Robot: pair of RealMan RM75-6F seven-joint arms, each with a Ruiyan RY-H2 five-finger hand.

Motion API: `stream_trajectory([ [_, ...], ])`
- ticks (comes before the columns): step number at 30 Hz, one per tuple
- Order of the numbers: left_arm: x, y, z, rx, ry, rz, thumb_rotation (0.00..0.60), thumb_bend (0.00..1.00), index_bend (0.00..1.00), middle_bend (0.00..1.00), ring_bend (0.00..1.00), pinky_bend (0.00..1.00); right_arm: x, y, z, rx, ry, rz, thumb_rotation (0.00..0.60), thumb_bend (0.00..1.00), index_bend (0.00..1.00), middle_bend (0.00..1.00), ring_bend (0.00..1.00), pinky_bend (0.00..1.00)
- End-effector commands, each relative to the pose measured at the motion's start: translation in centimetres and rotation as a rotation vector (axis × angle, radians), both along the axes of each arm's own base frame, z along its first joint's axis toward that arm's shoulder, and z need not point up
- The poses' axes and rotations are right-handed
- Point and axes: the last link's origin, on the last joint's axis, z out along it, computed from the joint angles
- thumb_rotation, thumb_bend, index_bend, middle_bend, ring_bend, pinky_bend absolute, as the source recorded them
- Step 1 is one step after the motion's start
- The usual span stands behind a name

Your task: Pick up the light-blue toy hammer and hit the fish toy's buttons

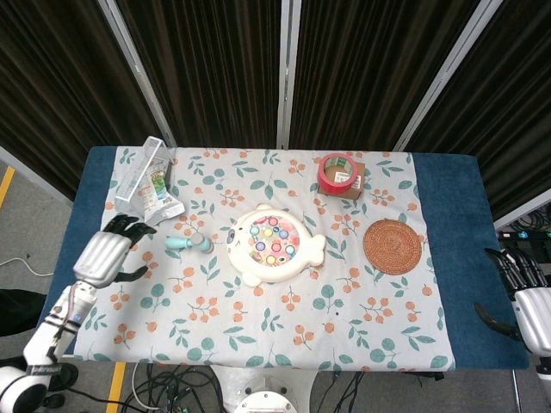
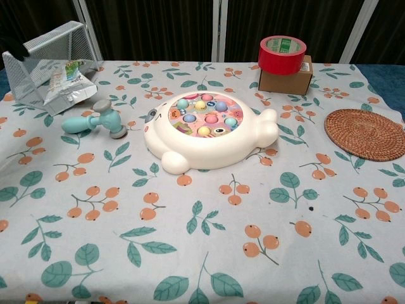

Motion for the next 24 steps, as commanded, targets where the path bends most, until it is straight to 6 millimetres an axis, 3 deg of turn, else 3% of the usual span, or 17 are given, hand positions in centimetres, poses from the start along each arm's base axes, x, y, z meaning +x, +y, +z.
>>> stream_trajectory([
  [1, 1.9, 4.2, -3.2, -0.079, 0.021, 0.023, 0.600, 0.22, 0.25, 0.25, 0.14, 0.13, 0.0, 0.0, 0.0, -0.001, 0.001, -0.005, 0.600, 0.19, 0.07, 0.13, 0.00, 0.00],
  [7, 2.1, 6.3, -6.3, -0.128, 0.036, 0.091, 0.600, 0.24, 0.26, 0.26, 0.14, 0.13, -0.2, -0.3, 0.0, 0.001, 0.004, -0.019, 0.600, 0.19, 0.07, 0.13, 0.00, 0.00],
  [24, 2.3, 7.7, -10.3, -0.155, 0.059, 0.176, 0.600, 0.29, 0.33, 0.28, 0.15, 0.13, -0.6, -0.9, -0.2, 0.015, 0.000, -0.048, 0.600, 0.19, 0.07, 0.13, 0.00, 0.00],
])
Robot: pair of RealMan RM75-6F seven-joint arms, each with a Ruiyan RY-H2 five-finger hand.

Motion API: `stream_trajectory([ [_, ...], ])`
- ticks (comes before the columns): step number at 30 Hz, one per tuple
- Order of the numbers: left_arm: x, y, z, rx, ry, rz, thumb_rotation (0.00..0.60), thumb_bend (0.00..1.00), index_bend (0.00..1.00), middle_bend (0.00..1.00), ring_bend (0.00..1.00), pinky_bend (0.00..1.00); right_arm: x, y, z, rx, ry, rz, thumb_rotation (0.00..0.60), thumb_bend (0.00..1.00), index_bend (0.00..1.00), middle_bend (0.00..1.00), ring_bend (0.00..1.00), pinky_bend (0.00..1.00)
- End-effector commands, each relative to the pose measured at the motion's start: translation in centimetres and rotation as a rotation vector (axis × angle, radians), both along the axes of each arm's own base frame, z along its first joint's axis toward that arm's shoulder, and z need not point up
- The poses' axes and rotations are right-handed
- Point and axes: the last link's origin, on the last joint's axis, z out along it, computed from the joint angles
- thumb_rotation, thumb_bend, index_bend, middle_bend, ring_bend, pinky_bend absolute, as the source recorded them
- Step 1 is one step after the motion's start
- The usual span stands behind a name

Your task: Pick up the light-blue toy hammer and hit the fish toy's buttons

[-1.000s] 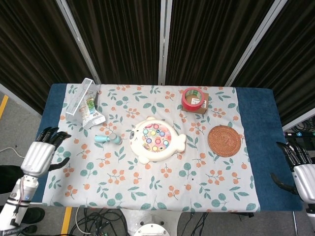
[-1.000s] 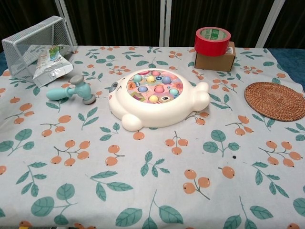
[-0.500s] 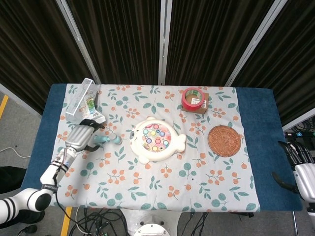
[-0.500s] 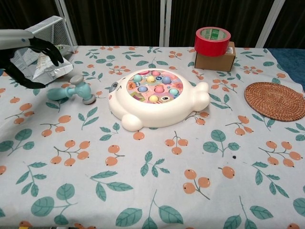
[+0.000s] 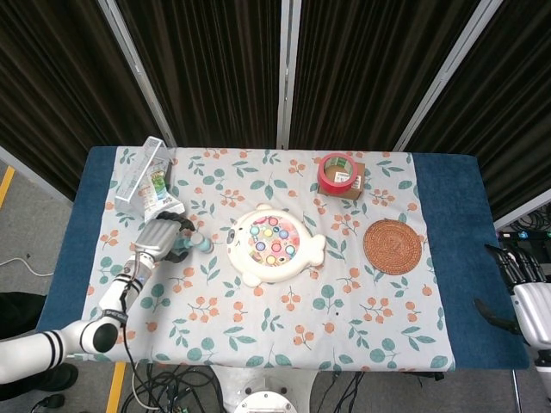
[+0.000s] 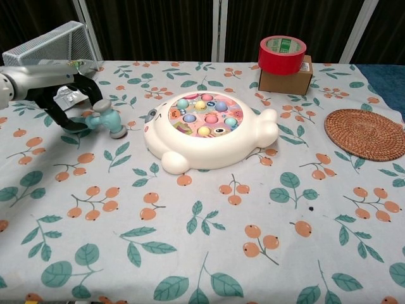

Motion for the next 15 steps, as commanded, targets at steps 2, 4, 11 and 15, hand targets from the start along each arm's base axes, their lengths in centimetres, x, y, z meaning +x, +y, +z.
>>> stream_trajectory([
  [2, 0.0, 0.2, -0.9, -0.001, 0.016, 0.012, 0.600, 0.29, 0.33, 0.28, 0.16, 0.13, -0.1, 0.0, 0.0, 0.001, 0.001, -0.006, 0.600, 0.19, 0.07, 0.13, 0.00, 0.00],
  [4, 0.0, 0.2, -1.2, -0.005, 0.012, 0.022, 0.600, 0.29, 0.34, 0.28, 0.16, 0.13, -0.2, 0.0, 0.0, 0.003, 0.000, -0.009, 0.600, 0.19, 0.07, 0.13, 0.00, 0.00],
  [11, 0.4, 0.4, -1.8, 0.002, -0.003, 0.031, 0.600, 0.29, 0.38, 0.29, 0.16, 0.13, -0.3, -0.1, -0.2, 0.008, -0.001, -0.015, 0.600, 0.19, 0.07, 0.13, 0.00, 0.00],
  [15, 0.5, 0.6, -2.0, 0.006, -0.007, 0.034, 0.600, 0.29, 0.39, 0.29, 0.16, 0.13, -0.3, -0.2, -0.2, 0.011, 0.000, -0.018, 0.600, 0.19, 0.07, 0.13, 0.00, 0.00],
])
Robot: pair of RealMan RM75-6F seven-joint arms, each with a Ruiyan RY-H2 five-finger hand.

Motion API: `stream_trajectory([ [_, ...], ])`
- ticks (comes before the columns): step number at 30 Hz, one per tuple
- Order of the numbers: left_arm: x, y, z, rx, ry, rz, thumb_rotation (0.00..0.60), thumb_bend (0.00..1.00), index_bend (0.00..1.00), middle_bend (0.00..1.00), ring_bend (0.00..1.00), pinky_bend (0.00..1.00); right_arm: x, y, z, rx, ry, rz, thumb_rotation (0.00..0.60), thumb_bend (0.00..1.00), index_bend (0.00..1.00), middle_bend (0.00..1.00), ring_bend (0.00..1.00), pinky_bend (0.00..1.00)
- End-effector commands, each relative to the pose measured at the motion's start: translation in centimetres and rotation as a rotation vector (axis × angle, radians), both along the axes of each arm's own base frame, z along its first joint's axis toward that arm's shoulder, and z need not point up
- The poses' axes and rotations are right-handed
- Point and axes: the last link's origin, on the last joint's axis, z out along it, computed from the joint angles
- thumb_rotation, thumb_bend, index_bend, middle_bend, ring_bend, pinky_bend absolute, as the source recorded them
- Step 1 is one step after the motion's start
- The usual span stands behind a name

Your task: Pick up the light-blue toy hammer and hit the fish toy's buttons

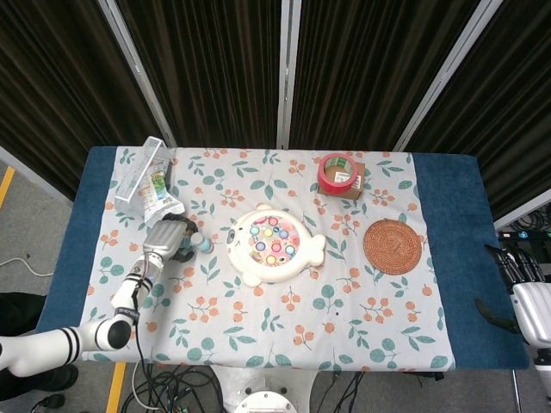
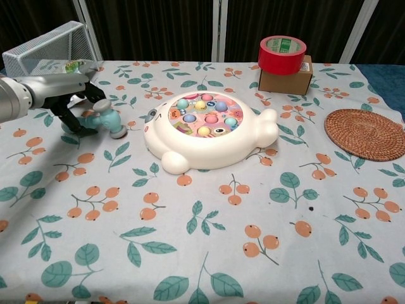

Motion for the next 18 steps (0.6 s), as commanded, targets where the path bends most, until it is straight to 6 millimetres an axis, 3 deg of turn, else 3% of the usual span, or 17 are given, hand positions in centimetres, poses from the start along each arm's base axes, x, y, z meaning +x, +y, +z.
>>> stream_trajectory([
  [1, 0.11, 0.11, -0.10, 0.002, -0.004, 0.001, 0.600, 0.29, 0.39, 0.29, 0.16, 0.13, 0.00, -0.03, -0.01, 0.000, 0.001, -0.001, 0.600, 0.19, 0.07, 0.13, 0.00, 0.00],
  [18, 0.26, 0.08, -0.30, 0.015, -0.016, -0.002, 0.600, 0.31, 0.43, 0.30, 0.17, 0.14, 0.08, -0.03, -0.07, 0.006, 0.004, -0.008, 0.600, 0.19, 0.07, 0.14, 0.00, 0.00],
])
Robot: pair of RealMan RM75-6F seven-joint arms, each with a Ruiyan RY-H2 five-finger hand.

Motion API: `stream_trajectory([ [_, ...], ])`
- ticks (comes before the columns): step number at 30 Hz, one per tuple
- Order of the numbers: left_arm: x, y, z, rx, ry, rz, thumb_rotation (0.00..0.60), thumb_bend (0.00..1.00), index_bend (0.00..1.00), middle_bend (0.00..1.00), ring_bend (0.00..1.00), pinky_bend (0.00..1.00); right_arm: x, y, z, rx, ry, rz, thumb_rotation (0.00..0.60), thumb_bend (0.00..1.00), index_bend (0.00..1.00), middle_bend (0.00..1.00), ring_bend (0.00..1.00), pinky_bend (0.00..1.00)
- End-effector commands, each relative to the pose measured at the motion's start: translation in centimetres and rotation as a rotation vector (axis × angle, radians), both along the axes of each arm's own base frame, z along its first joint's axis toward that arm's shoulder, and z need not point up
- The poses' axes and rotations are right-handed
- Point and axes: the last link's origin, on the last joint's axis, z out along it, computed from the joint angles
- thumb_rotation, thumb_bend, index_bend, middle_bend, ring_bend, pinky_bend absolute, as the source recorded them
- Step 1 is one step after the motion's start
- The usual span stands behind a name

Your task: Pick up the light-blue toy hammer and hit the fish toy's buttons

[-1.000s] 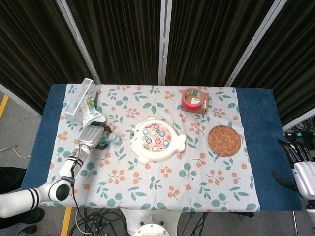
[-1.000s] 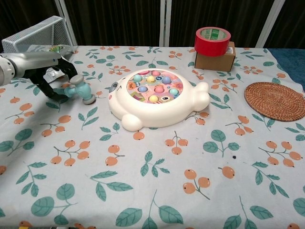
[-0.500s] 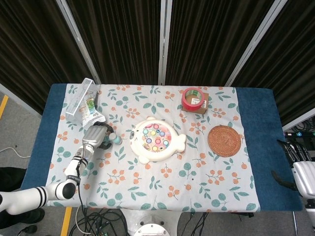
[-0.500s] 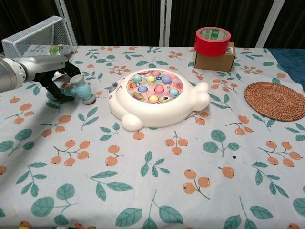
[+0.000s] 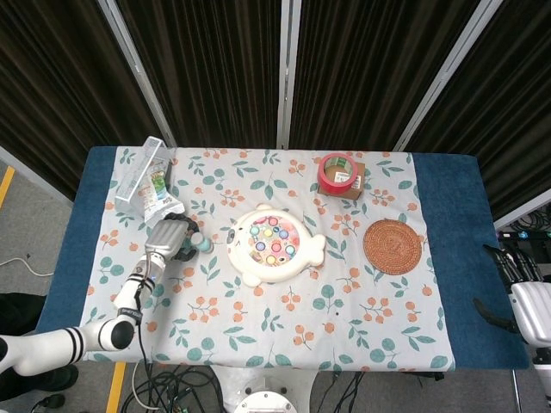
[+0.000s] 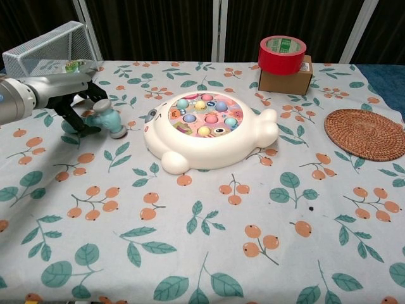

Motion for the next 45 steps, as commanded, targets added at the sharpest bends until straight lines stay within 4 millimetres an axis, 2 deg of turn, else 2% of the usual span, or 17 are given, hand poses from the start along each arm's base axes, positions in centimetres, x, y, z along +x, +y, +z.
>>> stream_trajectory([
  [1, 0.1, 0.0, 0.0, 0.001, -0.002, -0.001, 0.600, 0.31, 0.43, 0.30, 0.17, 0.14, 0.0, 0.1, 0.0, -0.001, 0.001, -0.001, 0.600, 0.19, 0.07, 0.14, 0.00, 0.00],
  [12, 0.0, 0.0, -0.2, -0.006, 0.001, 0.004, 0.600, 0.38, 0.48, 0.33, 0.18, 0.14, 0.0, 0.2, 0.0, 0.000, 0.000, -0.004, 0.600, 0.19, 0.07, 0.14, 0.00, 0.00],
  [22, -0.4, -0.2, -0.4, 0.010, -0.015, 0.000, 0.600, 0.47, 0.54, 0.39, 0.23, 0.17, 0.0, 0.3, 0.0, -0.003, 0.000, -0.003, 0.600, 0.19, 0.07, 0.14, 0.00, 0.00],
  [31, 0.1, -0.3, 0.6, 0.054, -0.052, -0.073, 0.600, 0.54, 0.58, 0.49, 0.33, 0.31, 0.1, 0.7, 0.2, -0.014, 0.002, 0.002, 0.600, 0.19, 0.07, 0.14, 0.00, 0.00],
  [39, 2.7, 0.8, 3.1, 0.076, -0.046, -0.230, 0.600, 0.57, 0.60, 0.58, 0.44, 0.43, 0.0, 1.4, 0.2, -0.023, 0.000, 0.005, 0.600, 0.19, 0.07, 0.14, 0.00, 0.00],
  [45, 5.6, 2.2, 3.8, 0.020, -0.009, -0.335, 0.600, 0.57, 0.61, 0.60, 0.46, 0.44, -0.2, 1.9, 0.3, -0.031, -0.003, -0.001, 0.600, 0.19, 0.07, 0.14, 0.00, 0.00],
])
